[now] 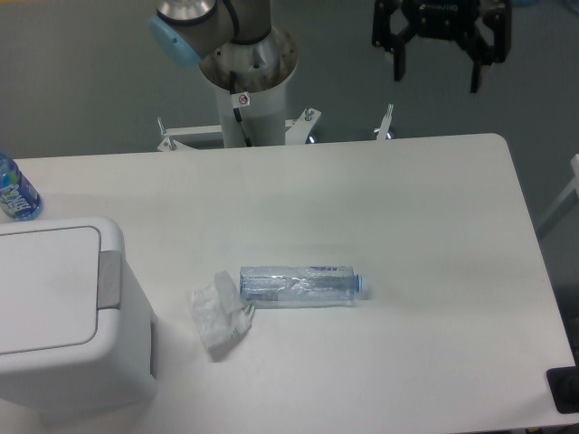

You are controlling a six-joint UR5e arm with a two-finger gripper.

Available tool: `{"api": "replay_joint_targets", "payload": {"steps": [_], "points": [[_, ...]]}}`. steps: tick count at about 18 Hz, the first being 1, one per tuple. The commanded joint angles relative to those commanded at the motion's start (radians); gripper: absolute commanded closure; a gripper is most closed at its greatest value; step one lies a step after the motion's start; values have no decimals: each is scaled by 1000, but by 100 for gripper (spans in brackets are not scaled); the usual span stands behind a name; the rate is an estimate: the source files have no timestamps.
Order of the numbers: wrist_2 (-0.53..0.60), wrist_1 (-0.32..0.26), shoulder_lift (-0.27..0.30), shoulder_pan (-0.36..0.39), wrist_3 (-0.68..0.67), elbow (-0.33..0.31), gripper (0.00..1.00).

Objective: Open the trash can

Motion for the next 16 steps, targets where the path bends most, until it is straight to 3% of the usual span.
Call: {"api": "replay_joint_targets", "payload": {"steps": [10,13,16], "points": [[-5,17,-11,-8,-50,-2,0],[-57,69,-15,-18,-200,-26,0],[-69,188,-9,-50,-317,-92,0]]}}
